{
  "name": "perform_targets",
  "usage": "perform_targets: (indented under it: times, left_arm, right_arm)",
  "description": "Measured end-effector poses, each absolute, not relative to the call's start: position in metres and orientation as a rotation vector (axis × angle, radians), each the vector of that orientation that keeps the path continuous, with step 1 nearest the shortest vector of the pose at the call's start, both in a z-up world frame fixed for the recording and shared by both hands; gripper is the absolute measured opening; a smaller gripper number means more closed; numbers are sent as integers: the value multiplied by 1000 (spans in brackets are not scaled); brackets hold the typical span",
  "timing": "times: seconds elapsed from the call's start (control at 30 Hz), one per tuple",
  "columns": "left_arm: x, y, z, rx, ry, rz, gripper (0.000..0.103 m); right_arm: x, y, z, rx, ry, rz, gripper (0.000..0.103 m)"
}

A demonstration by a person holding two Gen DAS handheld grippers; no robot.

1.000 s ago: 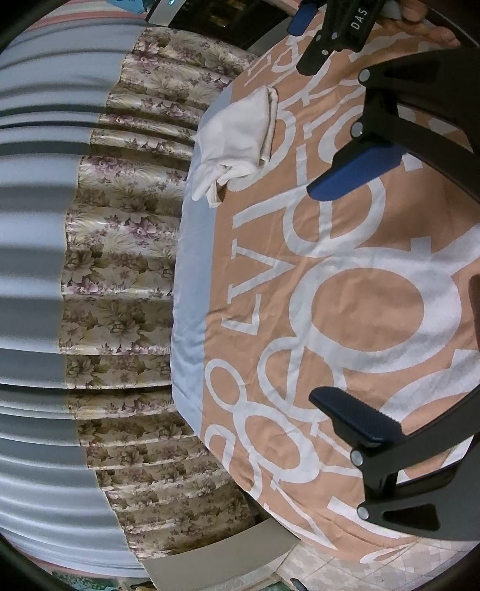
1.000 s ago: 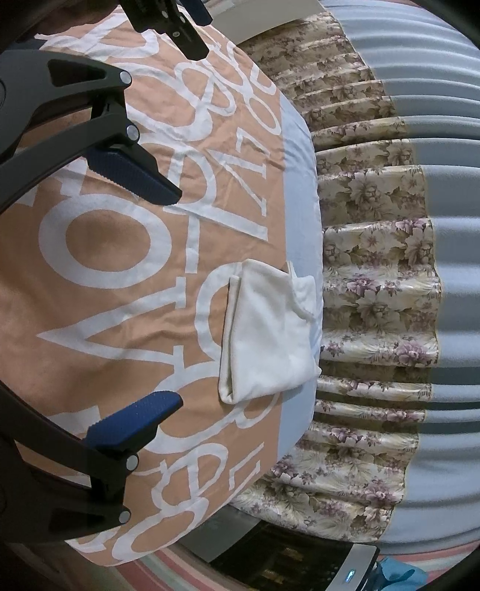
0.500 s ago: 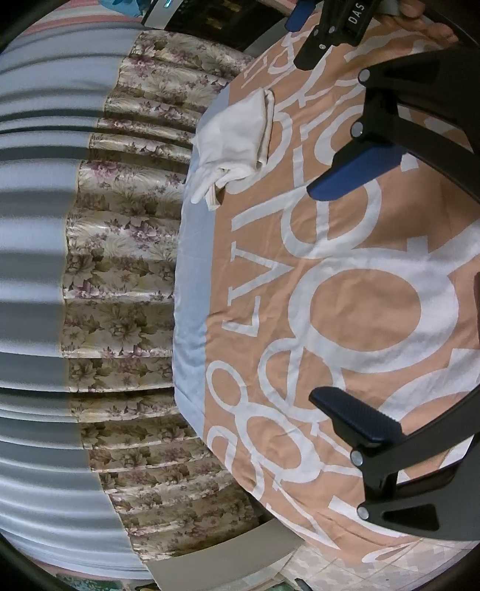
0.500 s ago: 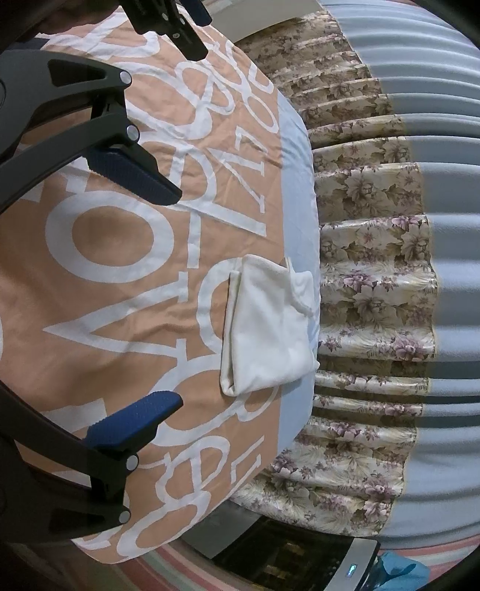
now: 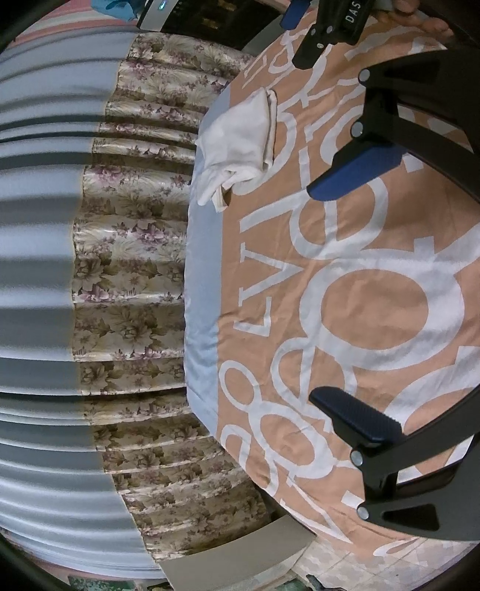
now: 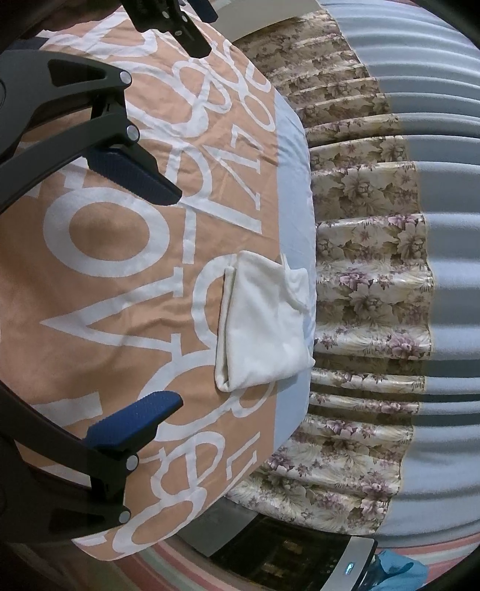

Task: Fold small clothes

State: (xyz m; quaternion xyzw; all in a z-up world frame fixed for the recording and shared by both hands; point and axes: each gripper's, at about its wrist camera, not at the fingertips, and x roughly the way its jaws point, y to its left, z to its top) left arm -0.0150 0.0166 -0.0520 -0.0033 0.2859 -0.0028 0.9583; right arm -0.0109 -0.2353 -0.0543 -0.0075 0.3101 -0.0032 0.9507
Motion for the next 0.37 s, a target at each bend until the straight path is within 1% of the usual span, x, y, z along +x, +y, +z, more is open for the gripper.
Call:
perform_targets:
  times: [0.37]
  left_arm:
    - [-12,27,-53,-46,599,-7,101]
  right_arm:
    - [-9,-233,-56,-18,635,-3,100]
